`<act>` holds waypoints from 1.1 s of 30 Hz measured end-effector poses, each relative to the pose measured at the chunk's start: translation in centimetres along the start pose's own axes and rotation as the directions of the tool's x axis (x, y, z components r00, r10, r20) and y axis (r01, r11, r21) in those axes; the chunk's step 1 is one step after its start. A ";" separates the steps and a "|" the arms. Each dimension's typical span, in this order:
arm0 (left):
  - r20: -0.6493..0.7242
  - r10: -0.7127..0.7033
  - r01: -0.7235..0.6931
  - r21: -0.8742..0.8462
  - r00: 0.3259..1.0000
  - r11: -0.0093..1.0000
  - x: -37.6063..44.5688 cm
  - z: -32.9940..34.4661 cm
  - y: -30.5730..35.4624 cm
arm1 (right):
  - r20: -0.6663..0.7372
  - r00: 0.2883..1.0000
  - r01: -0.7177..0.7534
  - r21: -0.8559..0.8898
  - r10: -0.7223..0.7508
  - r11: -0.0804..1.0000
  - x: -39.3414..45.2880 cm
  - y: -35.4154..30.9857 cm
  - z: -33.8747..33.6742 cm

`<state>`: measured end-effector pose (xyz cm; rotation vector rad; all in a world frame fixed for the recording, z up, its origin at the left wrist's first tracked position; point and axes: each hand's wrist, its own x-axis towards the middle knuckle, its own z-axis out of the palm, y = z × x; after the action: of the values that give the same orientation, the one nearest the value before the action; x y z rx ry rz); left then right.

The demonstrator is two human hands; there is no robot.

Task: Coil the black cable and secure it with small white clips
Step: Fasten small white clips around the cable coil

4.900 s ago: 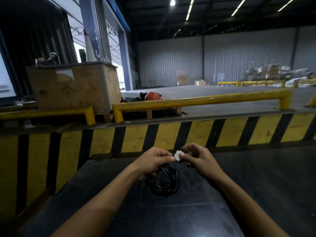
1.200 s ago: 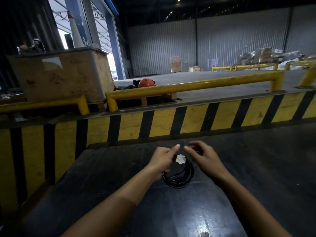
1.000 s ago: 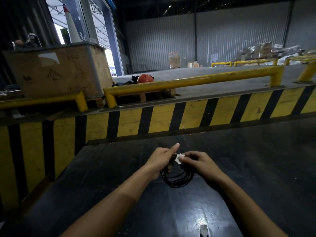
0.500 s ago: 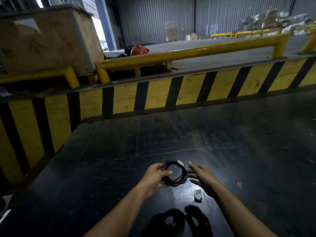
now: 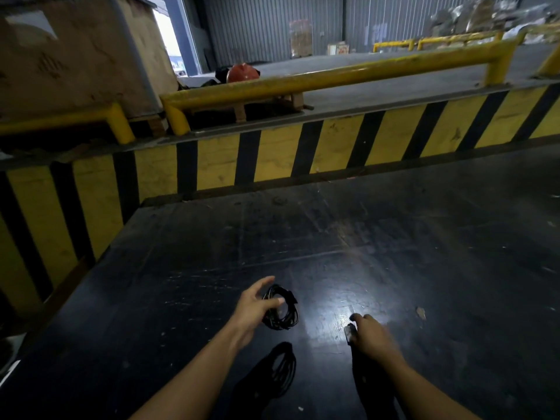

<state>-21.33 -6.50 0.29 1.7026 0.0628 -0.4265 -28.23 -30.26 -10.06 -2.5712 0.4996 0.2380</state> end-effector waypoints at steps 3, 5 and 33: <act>0.030 0.020 -0.015 -0.170 0.999 0.985 0.1 0.0 0.6 | 0.025 1.000 -0.011 0.092 0.009 0.996 -0.2 -0.5 -0.2; 0.037 0.030 -0.020 -0.249 0.999 0.968 0.1 0.2 1.2 | -0.003 1.000 -0.008 0.237 0.009 0.972 -0.3 -1.4 -1.5; 0.379 0.206 -0.202 -0.052 0.902 0.978 -2.2 3.6 15.3 | -0.271 0.716 0.696 0.209 -0.643 0.687 -4.8 -12.4 -21.8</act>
<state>-19.96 -12.34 14.94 1.5673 -0.3963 -0.5922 -26.21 -29.88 15.38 -2.2935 -0.3636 -0.3137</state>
